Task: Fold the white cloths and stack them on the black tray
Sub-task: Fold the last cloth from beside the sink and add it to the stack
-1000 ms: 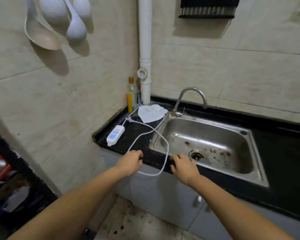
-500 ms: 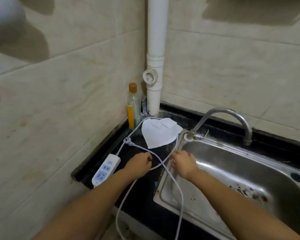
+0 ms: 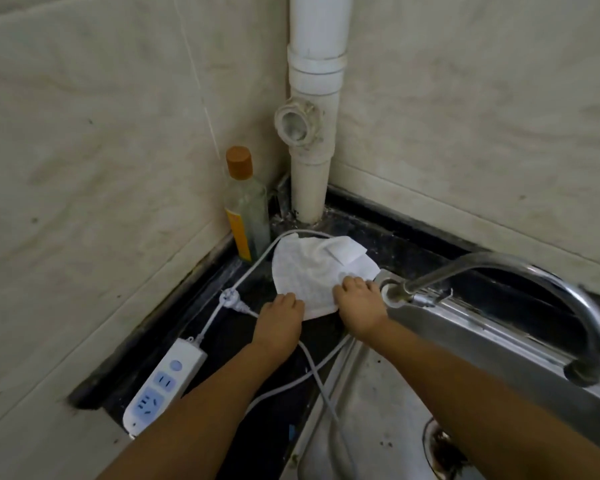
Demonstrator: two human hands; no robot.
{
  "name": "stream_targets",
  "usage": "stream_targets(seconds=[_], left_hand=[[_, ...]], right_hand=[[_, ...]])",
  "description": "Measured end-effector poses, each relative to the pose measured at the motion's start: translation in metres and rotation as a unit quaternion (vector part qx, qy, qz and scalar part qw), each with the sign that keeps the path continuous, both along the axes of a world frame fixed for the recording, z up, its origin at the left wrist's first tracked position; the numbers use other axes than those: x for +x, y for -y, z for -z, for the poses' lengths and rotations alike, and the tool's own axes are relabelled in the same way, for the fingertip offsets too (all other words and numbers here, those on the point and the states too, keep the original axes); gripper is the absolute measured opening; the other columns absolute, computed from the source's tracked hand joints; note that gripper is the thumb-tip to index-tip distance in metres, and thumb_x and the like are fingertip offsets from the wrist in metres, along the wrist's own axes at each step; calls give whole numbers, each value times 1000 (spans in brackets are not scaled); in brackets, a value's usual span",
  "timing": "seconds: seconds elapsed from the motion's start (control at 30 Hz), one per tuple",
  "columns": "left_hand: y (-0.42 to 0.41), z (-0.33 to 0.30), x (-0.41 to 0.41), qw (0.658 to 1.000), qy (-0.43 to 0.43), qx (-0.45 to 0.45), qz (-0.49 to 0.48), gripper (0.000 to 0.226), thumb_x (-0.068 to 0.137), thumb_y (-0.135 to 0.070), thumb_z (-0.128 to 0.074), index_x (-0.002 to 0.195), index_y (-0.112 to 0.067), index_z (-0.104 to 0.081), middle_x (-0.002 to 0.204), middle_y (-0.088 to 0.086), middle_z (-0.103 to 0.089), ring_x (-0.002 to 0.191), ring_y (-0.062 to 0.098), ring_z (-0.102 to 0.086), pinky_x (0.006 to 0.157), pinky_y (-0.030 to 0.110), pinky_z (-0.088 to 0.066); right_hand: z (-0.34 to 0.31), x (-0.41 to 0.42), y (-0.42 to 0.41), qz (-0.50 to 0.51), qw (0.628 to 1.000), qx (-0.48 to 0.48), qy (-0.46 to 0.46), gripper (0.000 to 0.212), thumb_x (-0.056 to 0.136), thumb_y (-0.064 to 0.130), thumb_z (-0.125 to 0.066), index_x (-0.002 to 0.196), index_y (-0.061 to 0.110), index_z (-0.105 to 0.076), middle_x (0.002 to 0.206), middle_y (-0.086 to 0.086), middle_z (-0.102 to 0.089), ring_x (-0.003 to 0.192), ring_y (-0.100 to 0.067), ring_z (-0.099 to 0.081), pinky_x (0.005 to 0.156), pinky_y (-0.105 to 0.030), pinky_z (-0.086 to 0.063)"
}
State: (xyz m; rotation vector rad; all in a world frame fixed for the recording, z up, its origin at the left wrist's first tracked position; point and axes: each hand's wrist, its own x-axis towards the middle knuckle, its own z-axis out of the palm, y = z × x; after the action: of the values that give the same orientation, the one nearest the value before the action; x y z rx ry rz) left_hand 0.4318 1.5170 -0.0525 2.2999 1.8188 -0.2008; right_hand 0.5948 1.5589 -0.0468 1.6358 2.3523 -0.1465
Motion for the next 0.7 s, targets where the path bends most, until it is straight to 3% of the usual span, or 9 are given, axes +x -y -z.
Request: stream_targets(seconds=[0.07,0.13,0.2,0.3,0.47,0.57,0.63,0.7], left_hand=[[-2,-6,1,1000,9,3,-10,18,93,-9,-40,106,-9,-52,116,9,-50,111,27,-46,82,35,-37],[-2,-15,0,995,87,25,-46,11,93,-9,-41,95,-9,-53,107,11,-53,103,28,-49,79,35,-38],[3,-32,-1,967,232,53,-96,10,90,-8,-45,81,-11,-45,88,11,-53,84,27,-50,73,40,-40],[18,-72,0,906,384,73,-165,11,91,-10,-48,81,-11,-44,67,1,-46,63,18,-44,60,35,-38],[56,-134,14,822,522,122,-192,9,90,-8,-49,88,-14,-56,84,3,-58,79,16,-51,60,17,-39],[91,-151,32,802,562,125,-162,11,89,-8,-52,91,-12,-63,92,6,-63,86,19,-55,68,23,-38],[119,-160,49,798,576,122,-129,11,90,-9,-53,92,-10,-64,87,2,-63,81,14,-56,65,15,-41],[145,-167,70,785,601,102,-114,9,91,-9,-54,86,-11,-61,74,-4,-57,70,6,-51,60,6,-39]], right_hand=[[-3,1,-1,5,999,21,-36,30,88,16,-48,118,13,-52,122,-11,-54,119,-30,-46,105,-41,-28],[-12,3,2,33,991,54,-116,25,88,15,-47,112,11,-53,110,-10,-63,109,-29,-54,102,-35,-28],[-28,5,9,64,972,80,-209,20,89,13,-47,108,8,-52,97,-13,-67,95,-31,-60,88,-32,-32],[-59,10,33,86,947,71,-301,18,91,14,-47,108,9,-49,88,-17,-66,83,-35,-59,71,-33,-33],[-104,26,107,118,923,57,-363,6,88,14,-50,94,13,-50,88,-13,-61,80,-31,-58,67,-38,-45],[-120,45,166,150,909,78,-382,3,87,14,-51,86,12,-49,85,-9,-57,78,-28,-53,66,-36,-40],[-125,64,206,180,892,91,-405,5,88,13,-51,83,13,-52,78,-2,-55,73,-21,-51,63,-29,-39],[-129,88,246,209,876,95,-425,14,90,12,-51,78,19,-53,71,7,-52,67,-12,-47,58,-12,-35]])
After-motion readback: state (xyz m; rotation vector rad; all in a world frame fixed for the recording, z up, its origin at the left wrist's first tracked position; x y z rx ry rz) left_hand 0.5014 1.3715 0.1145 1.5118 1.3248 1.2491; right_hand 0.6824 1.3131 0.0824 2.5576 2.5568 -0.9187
